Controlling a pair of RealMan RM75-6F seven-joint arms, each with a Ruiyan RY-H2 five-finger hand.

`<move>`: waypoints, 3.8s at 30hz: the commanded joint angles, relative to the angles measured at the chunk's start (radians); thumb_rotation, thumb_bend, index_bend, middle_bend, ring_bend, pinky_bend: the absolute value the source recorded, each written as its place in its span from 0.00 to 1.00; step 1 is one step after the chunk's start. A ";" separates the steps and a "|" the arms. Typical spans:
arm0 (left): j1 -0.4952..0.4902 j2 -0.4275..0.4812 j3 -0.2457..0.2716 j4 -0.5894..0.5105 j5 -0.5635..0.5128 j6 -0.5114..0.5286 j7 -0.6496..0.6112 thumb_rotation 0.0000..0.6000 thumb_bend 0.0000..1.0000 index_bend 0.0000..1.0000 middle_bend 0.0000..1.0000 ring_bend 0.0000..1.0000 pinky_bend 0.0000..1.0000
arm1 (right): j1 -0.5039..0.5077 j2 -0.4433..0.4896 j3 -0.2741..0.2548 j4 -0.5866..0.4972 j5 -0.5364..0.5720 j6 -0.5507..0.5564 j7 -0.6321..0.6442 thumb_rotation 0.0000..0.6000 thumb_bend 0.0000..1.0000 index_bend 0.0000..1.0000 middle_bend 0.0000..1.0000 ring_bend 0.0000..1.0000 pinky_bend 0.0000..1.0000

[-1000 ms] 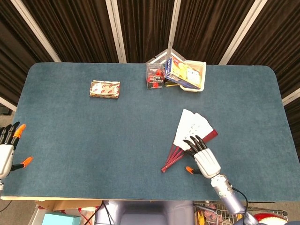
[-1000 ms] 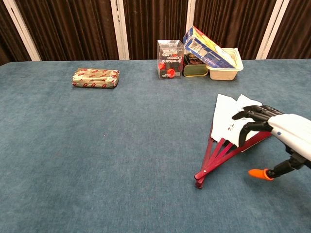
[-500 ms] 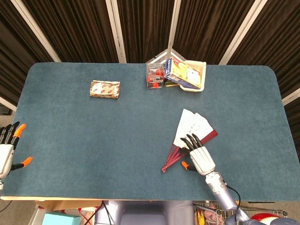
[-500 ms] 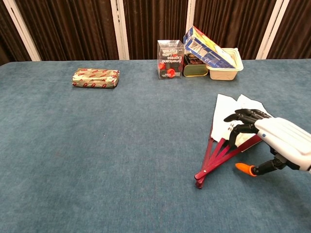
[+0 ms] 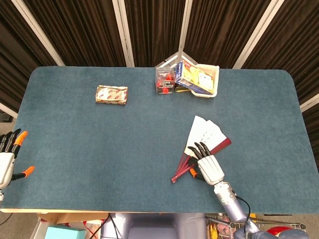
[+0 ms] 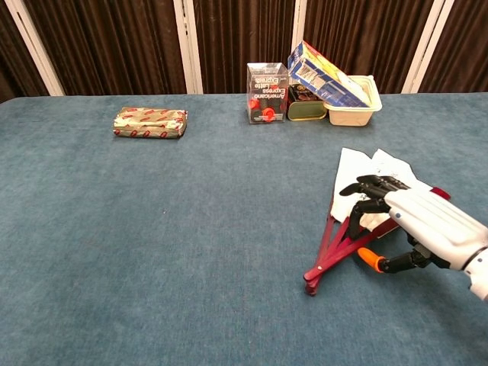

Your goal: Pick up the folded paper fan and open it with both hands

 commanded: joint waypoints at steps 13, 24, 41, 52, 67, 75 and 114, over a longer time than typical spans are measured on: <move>-0.001 0.001 0.000 -0.004 -0.002 -0.002 0.000 1.00 0.00 0.00 0.00 0.00 0.00 | 0.043 0.036 0.025 -0.116 -0.009 0.030 -0.014 1.00 0.57 0.65 0.24 0.04 0.00; -0.006 0.005 -0.006 -0.016 -0.011 -0.009 -0.002 1.00 0.00 0.00 0.00 0.00 0.00 | 0.123 0.182 0.192 -0.463 0.107 -0.046 -0.147 1.00 0.57 0.67 0.24 0.04 0.00; -0.120 0.030 -0.096 -0.085 -0.062 -0.102 0.087 1.00 0.06 0.01 0.00 0.00 0.00 | 0.272 0.307 0.497 -0.887 0.449 -0.175 -0.464 1.00 0.57 0.70 0.26 0.04 0.00; -0.269 -0.031 -0.206 -0.130 -0.178 -0.216 0.176 1.00 0.17 0.09 0.00 0.00 0.00 | 0.358 0.308 0.549 -0.958 0.562 -0.170 -0.606 1.00 0.57 0.71 0.27 0.04 0.00; -0.476 -0.187 -0.295 -0.084 -0.326 -0.325 0.323 1.00 0.31 0.23 0.00 0.00 0.00 | 0.440 0.295 0.581 -1.028 0.656 -0.119 -0.686 1.00 0.58 0.73 0.28 0.05 0.00; -0.552 -0.275 -0.309 -0.075 -0.402 -0.352 0.370 1.00 0.37 0.29 0.00 0.00 0.00 | 0.465 0.301 0.579 -1.069 0.691 -0.091 -0.723 1.00 0.58 0.73 0.28 0.05 0.00; -0.717 -0.414 -0.283 -0.037 -0.483 -0.465 0.273 1.00 0.48 0.51 0.01 0.00 0.00 | 0.524 0.333 0.578 -1.172 0.806 -0.003 -0.727 1.00 0.58 0.75 0.29 0.05 0.00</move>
